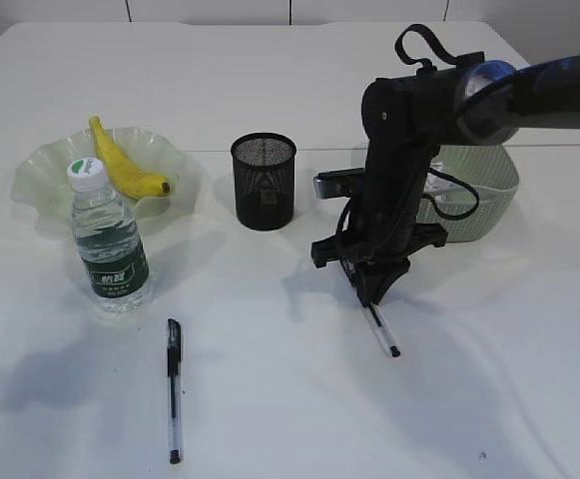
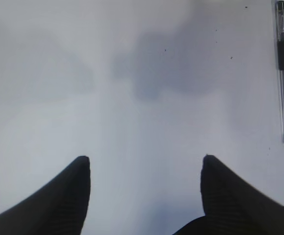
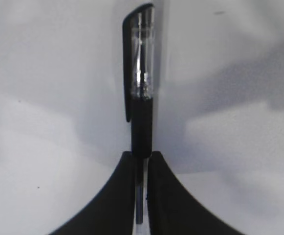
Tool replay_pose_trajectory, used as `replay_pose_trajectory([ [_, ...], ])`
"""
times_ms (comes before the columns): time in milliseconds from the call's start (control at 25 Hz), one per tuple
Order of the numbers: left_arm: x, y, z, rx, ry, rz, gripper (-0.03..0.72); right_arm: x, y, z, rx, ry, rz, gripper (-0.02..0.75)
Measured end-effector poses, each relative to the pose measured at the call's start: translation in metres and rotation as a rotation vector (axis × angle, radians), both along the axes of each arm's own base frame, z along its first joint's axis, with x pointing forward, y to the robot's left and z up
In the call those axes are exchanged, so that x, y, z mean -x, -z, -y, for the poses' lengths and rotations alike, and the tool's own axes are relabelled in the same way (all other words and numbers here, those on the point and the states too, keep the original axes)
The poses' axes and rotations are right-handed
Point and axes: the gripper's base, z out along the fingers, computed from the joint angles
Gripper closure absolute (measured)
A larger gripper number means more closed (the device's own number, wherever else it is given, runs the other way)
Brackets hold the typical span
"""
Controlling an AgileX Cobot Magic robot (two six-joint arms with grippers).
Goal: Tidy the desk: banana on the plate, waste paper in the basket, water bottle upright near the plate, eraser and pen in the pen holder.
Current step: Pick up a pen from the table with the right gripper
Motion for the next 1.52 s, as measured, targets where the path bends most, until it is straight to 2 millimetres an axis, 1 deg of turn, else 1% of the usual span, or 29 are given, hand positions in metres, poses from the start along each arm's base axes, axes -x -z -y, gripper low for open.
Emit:
replay_pose_trajectory([
  [360, -0.0002, 0.0000, 0.0000, 0.000, 0.000, 0.002, 0.193, -0.0003, -0.0010, -0.0001, -0.002, -0.003, 0.006, 0.717],
  [480, -0.0002, 0.0000, 0.0000, 0.000, 0.000, 0.002, 0.193, -0.0006, -0.0047, -0.0002, -0.007, -0.008, 0.018, 0.748],
  [920, -0.0002, -0.0001, 0.0001, 0.002, -0.001, 0.002, 0.193, -0.0006, -0.0056, -0.0005, -0.011, -0.012, 0.021, 0.746],
  [960, -0.0002, -0.0001, 0.0001, 0.002, -0.001, 0.002, 0.193, -0.0006, -0.0056, -0.0006, -0.012, -0.012, 0.020, 0.729],
  [1040, -0.0003, -0.0001, 0.0001, 0.001, -0.001, 0.004, 0.193, -0.0005, -0.0057, -0.0007, -0.013, -0.011, 0.020, 0.646],
  [1160, -0.0005, -0.0002, 0.0001, 0.001, -0.002, 0.006, 0.193, -0.0004, -0.0057, -0.0007, -0.013, -0.011, 0.018, 0.449],
  [1200, -0.0007, -0.0002, 0.0001, 0.001, -0.002, 0.007, 0.193, -0.0004, -0.0057, -0.0007, -0.013, -0.011, 0.018, 0.413],
  [1280, -0.0007, -0.0002, 0.0001, 0.001, -0.002, 0.007, 0.193, -0.0003, -0.0057, -0.0010, -0.016, -0.010, 0.017, 0.376],
  [1520, -0.0007, -0.0002, 0.0001, 0.001, -0.002, 0.007, 0.193, 0.0001, -0.0058, -0.0023, -0.030, -0.004, 0.012, 0.359],
])
